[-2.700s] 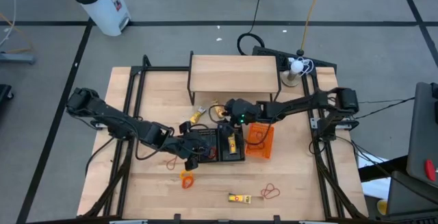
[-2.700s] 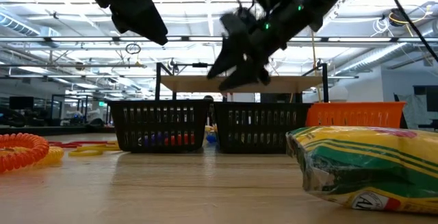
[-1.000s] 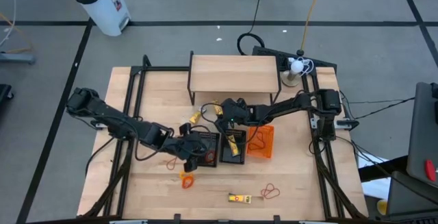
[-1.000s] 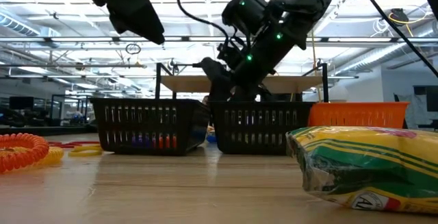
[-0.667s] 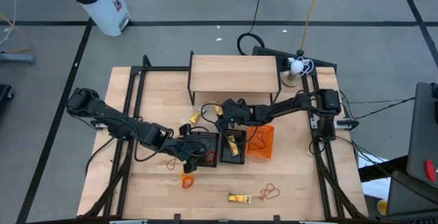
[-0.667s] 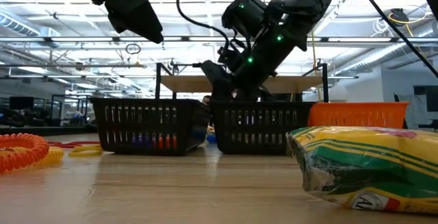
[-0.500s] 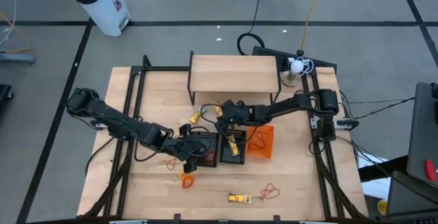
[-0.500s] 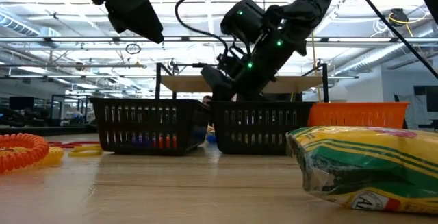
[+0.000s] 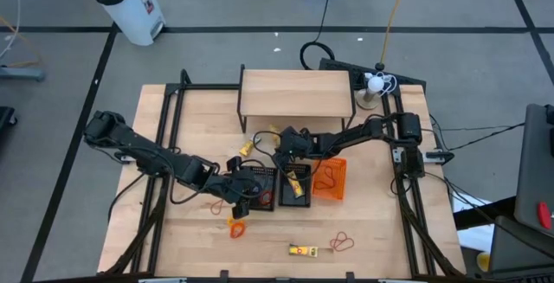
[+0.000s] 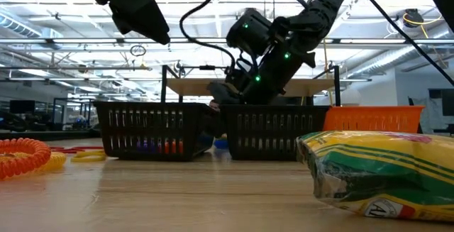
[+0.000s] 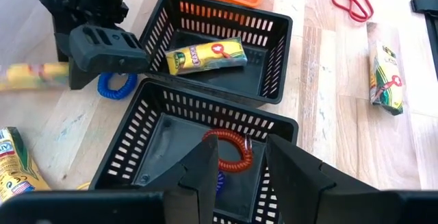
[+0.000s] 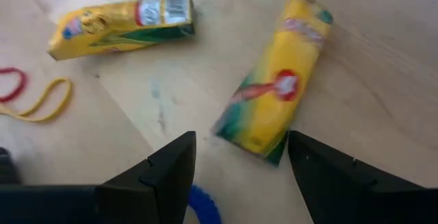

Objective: Pick & Place Office Desk Supplies
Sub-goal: Put the crayon box into the right black basket

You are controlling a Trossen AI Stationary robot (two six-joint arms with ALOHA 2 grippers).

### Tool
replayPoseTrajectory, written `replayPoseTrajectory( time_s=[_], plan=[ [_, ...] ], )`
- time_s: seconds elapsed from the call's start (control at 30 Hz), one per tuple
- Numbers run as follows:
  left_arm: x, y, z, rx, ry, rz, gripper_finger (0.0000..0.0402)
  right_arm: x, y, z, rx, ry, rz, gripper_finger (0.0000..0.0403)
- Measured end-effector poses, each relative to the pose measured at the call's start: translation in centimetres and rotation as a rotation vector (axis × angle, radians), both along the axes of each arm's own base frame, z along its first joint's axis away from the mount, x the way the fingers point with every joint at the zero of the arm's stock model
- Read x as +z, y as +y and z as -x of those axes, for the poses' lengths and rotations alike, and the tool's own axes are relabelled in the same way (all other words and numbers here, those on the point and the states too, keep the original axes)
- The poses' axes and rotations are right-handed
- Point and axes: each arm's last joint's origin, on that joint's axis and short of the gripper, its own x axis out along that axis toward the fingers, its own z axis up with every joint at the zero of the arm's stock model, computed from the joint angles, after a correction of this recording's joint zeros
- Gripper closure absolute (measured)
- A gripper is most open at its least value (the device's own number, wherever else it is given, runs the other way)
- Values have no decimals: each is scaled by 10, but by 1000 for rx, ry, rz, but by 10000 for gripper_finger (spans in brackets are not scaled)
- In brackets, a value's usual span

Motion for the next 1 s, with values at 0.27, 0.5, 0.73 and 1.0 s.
replayPoseTrajectory(
  time_s=[0.27,0.5,0.73,1.0],
  plan=[
    [0,-1,0,-15,7,16,279,0,-6,1,-17,4,0,186],
    [0,-1,0,-15,6,16,279,1,-5,-1,10,-15,-15,212],
    [0,-1,0,-16,7,17,279,5,-4,-6,41,-88,-42,207],
    [0,-1,0,-16,6,18,279,7,-8,-6,31,-108,-43,191]
  ],
)
